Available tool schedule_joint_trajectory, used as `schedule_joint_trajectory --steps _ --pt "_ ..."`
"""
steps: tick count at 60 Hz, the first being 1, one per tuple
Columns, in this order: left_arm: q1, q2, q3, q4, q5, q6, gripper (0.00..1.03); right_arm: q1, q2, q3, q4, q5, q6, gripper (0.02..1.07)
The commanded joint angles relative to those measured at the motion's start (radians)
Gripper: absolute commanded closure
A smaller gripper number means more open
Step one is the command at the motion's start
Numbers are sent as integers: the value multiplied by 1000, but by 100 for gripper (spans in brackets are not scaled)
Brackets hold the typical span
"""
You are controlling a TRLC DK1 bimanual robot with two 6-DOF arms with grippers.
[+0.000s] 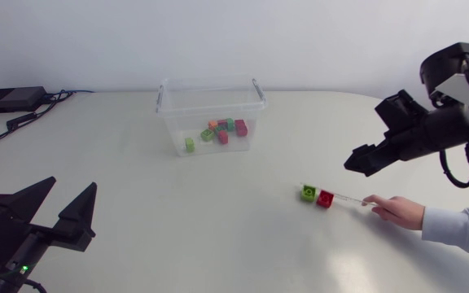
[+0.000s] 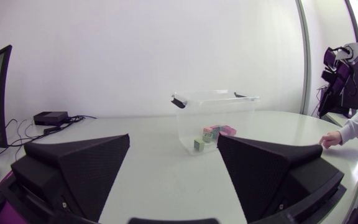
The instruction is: Place the duplo bricks in the container
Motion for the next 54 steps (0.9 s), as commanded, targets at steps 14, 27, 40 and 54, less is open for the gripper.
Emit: schedule_joint_trajectory --steps 14,27,40,54 --pt "5 -12 -18 6 -6 -25 4 169 147 -58 -103 19 -210 8" --pt "5 -12 -18 4 -6 -25 4 350 63 -190 -158 59 -246 7" --pt "5 -12 -18 6 -6 -25 4 458 -25 -283 -183 110 -228 7" --pt "3 -12 -18 4 -6 -25 4 445 -39 -288 -138 188 -184 7"
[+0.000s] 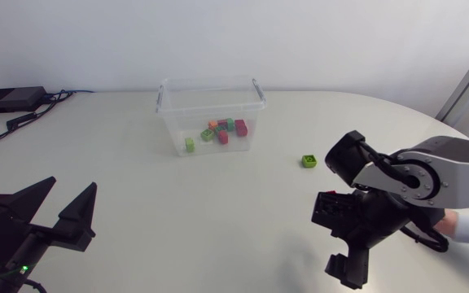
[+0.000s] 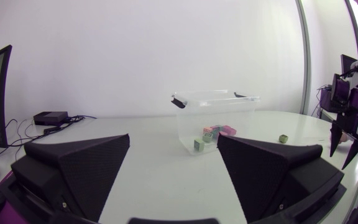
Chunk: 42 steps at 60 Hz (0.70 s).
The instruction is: Place the duplo bricks in the container
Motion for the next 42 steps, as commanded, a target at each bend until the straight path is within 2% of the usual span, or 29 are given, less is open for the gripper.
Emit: schedule_joint_trajectory --steps 1,15,23,30,42 --pt "3 -12 -18 4 -4 -25 4 -54 28 12 31 24 18 7" --pt "3 -12 -18 4 -6 -25 4 -199 143 118 136 39 128 7" --pt "3 -12 -18 6 -6 -25 4 -235 183 180 133 22 205 7" --pt "3 -12 -18 6 -6 -25 4 -190 131 164 83 -30 159 7" --pt "3 -12 -18 6 -6 -25 4 -81 42 145 11 -20 169 7"
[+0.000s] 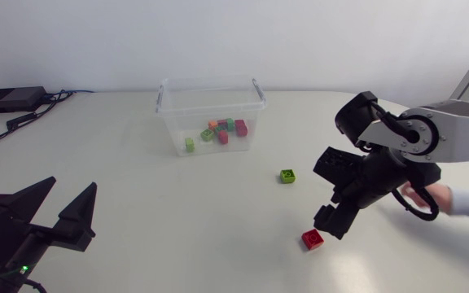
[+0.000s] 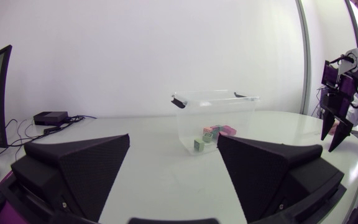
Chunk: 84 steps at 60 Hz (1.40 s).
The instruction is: Place the duplo bricks in the container
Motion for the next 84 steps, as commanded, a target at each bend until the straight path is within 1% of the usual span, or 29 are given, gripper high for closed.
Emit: schedule_joint_trajectory --steps 1,6,10,15,23,36,49,56,62,73,84 --pt "3 -12 -18 6 -4 -25 4 37 -37 -18 -33 2 11 7" --pt "3 -12 -18 6 -6 -25 4 55 -36 6 -32 22 92 7" --pt "3 -12 -18 6 -6 -25 4 53 6 44 -52 22 180 7" --pt "3 -12 -18 6 -6 -25 4 46 61 63 -70 22 247 7" --pt "2 -12 -18 6 -6 -25 4 58 113 47 -56 21 286 7" --pt "3 -12 -18 4 -6 -25 4 142 99 23 -29 27 293 7" --pt "2 -12 -18 6 -6 -25 4 129 197 143 -4 68 332 7" --pt "2 -12 -18 4 -4 -25 4 126 263 190 46 93 376 7" --pt "3 -12 -18 6 -4 -25 4 113 325 218 129 121 410 7" --pt "2 -11 -18 6 -6 -25 4 84 391 247 228 131 488 7" --pt "3 -12 -18 6 -4 -25 4 67 473 330 231 134 551 7"
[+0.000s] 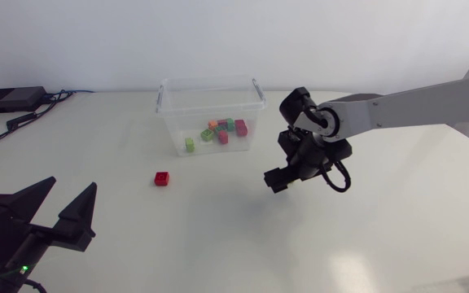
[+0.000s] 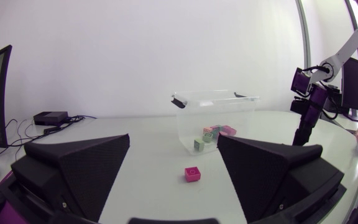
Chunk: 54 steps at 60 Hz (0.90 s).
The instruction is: Place the duplo bricks in the container
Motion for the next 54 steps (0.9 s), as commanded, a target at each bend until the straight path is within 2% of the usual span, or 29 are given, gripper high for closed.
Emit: schedule_joint_trajectory --steps 1,31,32,38,42,48,54 --pt "3 -12 -18 6 -6 -25 4 -14 55 59 8 8 56 7" --pt "3 -11 -20 6 -6 -25 4 -69 271 286 -99 45 132 14" --pt "3 -11 -18 6 -6 -25 4 -69 277 291 -101 44 135 18" --pt "3 -12 -18 6 -4 -25 4 -69 290 295 -102 39 138 25" --pt "3 -12 -18 6 -6 -25 4 -72 294 294 -102 39 138 26" --pt "3 -12 -18 6 -4 -25 4 -77 304 295 -101 39 138 38" --pt "3 -12 -18 6 -6 -25 4 -75 311 294 -95 38 138 58"
